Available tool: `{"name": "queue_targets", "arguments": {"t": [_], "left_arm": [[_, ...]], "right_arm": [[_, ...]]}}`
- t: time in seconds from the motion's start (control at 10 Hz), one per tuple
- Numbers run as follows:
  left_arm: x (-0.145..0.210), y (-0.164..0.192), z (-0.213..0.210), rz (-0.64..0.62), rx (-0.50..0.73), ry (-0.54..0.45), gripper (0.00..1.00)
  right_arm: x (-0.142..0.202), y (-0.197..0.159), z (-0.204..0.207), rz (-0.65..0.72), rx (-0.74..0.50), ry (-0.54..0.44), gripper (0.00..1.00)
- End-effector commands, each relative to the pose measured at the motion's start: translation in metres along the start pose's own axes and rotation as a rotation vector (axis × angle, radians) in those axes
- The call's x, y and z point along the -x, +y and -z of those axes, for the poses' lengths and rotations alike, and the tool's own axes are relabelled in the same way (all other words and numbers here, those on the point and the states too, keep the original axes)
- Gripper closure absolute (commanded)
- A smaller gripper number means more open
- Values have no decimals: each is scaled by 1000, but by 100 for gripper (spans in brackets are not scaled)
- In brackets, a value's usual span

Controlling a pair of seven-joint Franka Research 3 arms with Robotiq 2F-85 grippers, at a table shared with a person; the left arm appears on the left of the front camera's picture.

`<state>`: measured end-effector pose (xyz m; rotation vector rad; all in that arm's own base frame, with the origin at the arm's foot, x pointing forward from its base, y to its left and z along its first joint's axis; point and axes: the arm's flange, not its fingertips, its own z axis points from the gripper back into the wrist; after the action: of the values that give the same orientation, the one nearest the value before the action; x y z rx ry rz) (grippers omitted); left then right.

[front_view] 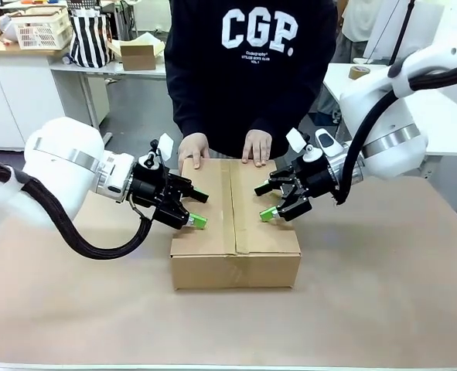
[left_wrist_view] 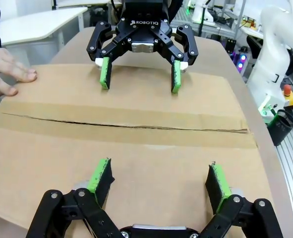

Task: Pack the gift set into the box.
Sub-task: Press and hold the closed box until the human finishes sealing it.

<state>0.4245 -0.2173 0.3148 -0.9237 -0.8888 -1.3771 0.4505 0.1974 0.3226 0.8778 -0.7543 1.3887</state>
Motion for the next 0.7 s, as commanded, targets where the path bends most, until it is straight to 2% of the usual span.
{"name": "queue_targets", "arguments": {"t": [0.0,0.1,0.2,0.6], "left_arm": [[10,0,1,-3,-19,54,0],[9,0,2,16,-30,54,0],[0,0,0,1,-1,3,0],[0,0,0,1,-1,3,0]], "right_arm": [[10,3,6,-13,16,27,0],[0,0,0,0,0,0,0],[0,0,0,0,0,0,0],[0,0,0,0,0,0,0]]}}
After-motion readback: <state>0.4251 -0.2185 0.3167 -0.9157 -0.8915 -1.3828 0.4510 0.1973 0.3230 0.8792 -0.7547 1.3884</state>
